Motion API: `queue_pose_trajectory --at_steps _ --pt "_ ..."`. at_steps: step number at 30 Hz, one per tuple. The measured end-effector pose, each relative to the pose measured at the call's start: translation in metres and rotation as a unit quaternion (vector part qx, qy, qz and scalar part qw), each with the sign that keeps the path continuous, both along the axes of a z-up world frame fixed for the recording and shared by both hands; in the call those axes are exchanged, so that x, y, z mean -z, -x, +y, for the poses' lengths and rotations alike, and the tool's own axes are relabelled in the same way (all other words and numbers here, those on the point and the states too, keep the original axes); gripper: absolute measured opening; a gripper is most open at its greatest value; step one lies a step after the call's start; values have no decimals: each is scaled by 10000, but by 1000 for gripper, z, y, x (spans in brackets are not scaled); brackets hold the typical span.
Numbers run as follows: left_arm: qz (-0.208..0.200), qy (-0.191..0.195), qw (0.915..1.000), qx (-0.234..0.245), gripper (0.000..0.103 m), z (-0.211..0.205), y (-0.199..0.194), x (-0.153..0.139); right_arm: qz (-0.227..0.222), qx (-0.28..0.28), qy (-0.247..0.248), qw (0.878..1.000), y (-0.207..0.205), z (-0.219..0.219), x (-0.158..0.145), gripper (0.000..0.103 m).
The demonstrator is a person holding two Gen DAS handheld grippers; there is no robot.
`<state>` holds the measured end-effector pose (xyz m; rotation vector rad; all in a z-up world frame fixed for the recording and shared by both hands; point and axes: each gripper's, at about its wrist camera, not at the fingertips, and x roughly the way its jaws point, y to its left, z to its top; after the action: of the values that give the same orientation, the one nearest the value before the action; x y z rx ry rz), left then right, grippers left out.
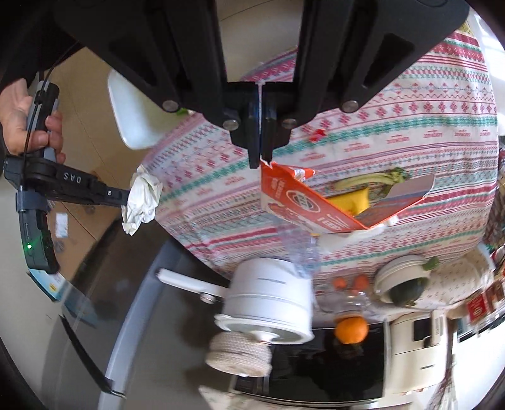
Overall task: Collect trash
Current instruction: 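Carry the fish box and crumpled paper over the white bin and release both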
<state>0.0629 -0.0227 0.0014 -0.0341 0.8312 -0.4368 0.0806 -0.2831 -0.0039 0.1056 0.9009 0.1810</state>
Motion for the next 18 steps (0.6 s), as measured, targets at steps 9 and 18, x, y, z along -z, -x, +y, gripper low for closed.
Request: queue_pose_trajectory --at_steps 9,18 --pt "22 -190 9961 857 1 -50 28 15 108 407 -80 9991 59 -47 16 13" --pt "268 -443 9799 1925 1 -109 60 39 624 454 191 9968 84 -72 47 13"
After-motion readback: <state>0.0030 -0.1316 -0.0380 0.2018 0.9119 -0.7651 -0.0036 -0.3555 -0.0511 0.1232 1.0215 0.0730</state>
